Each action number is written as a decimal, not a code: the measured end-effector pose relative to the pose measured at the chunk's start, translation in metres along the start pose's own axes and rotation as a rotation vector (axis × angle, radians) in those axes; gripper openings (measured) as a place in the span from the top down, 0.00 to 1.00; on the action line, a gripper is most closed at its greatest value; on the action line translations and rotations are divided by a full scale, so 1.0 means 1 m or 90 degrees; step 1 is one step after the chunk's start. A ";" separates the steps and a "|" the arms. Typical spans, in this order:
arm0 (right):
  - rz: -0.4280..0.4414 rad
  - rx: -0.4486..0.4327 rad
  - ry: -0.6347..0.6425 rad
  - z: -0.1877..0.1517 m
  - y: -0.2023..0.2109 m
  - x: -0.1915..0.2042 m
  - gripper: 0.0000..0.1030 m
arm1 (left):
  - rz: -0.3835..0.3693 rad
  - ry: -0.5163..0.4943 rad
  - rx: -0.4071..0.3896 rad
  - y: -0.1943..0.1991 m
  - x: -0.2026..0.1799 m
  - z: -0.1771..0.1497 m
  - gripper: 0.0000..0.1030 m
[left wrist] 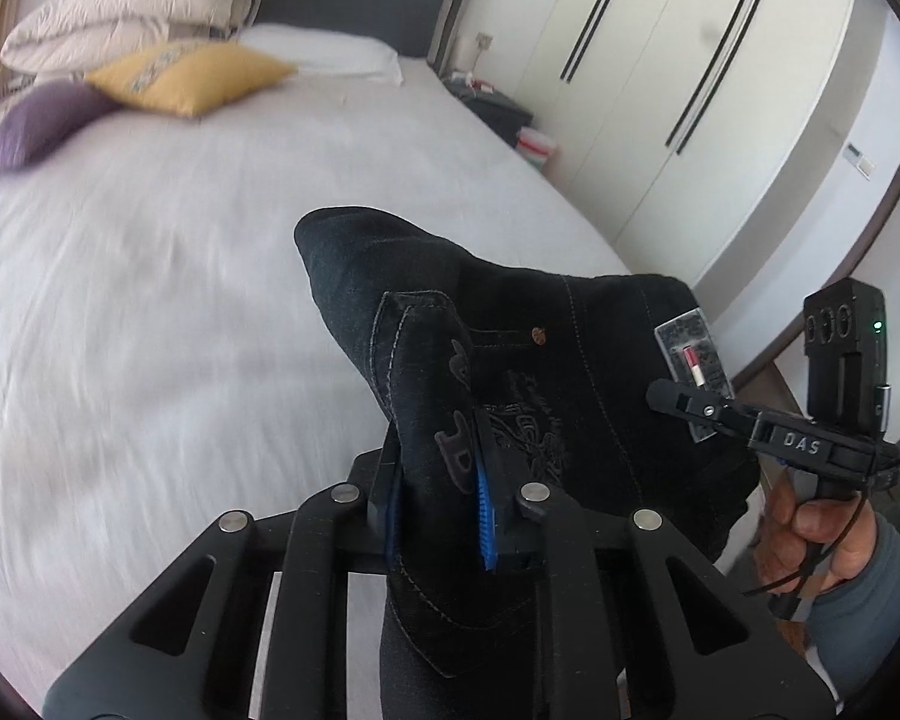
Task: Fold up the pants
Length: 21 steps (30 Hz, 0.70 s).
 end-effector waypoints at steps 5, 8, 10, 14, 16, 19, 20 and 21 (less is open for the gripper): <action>-0.018 -0.012 0.013 0.066 -0.017 -0.015 0.80 | 0.034 -0.003 -0.015 -0.024 0.017 0.056 0.83; -0.026 -0.001 -0.002 0.090 -0.041 -0.037 0.80 | 0.052 0.000 -0.006 -0.056 0.023 0.084 0.83; -0.029 0.010 -0.015 0.099 -0.057 -0.049 0.80 | 0.061 0.001 0.007 -0.074 0.030 0.093 0.83; -0.039 0.059 -0.060 0.103 -0.104 -0.088 0.78 | 0.078 0.012 0.061 -0.135 0.046 0.096 0.82; -0.062 0.078 -0.108 0.096 -0.124 -0.116 0.51 | 0.091 0.019 0.074 -0.153 0.054 0.087 0.75; -0.016 0.034 -0.115 0.086 -0.118 -0.127 0.45 | 0.085 0.037 0.049 -0.155 0.064 0.078 0.50; -0.025 0.025 -0.107 0.082 -0.114 -0.127 0.43 | 0.080 0.049 0.051 -0.154 0.068 0.075 0.36; -0.037 0.020 -0.100 0.076 -0.108 -0.127 0.40 | 0.079 0.057 0.053 -0.151 0.072 0.072 0.32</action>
Point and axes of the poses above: each gripper's, at about its wrist camera, not at the fingertips, and y roughly against the way its jaws point, x to its left, z to its top, the point moved 6 cm from there along -y, roughly the way its jaws point, and after that the axes turned 15 degrees about x, right-handed, at the moved point
